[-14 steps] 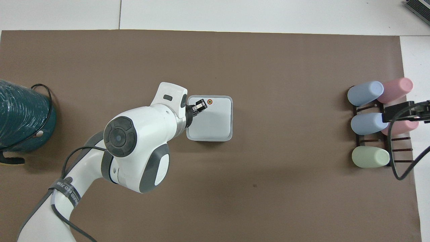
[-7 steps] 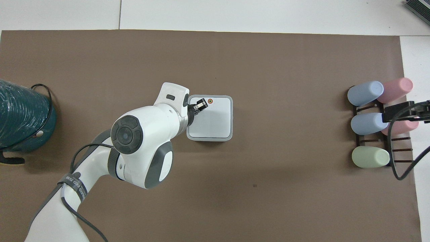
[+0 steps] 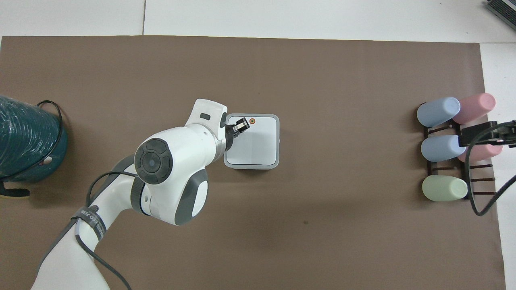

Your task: Close trash can lid

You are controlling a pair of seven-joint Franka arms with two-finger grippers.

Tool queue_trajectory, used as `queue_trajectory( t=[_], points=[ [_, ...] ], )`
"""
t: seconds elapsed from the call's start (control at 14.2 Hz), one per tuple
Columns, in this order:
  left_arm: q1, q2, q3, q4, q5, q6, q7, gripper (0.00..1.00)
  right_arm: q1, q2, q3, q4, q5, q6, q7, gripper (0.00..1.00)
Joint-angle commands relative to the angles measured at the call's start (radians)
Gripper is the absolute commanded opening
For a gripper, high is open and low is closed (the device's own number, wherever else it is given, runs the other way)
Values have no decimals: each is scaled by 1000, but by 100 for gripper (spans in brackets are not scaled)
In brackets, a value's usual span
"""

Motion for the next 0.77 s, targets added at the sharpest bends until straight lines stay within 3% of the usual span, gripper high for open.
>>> queue_trajectory(
  t=[0.0,0.28,0.7],
  points=[
    [5,57,-3,5,-17,35,14,0,-6,-15,1,-16,19,-5,-10,100],
    [6,66,-3,77,-17,-28,0,0,-6,-15,1,-16,19,-5,-10,100],
    [66,28,16,243,-3,-376,6,0,-6,-15,1,-16,19,-5,-10,100]
  ],
)
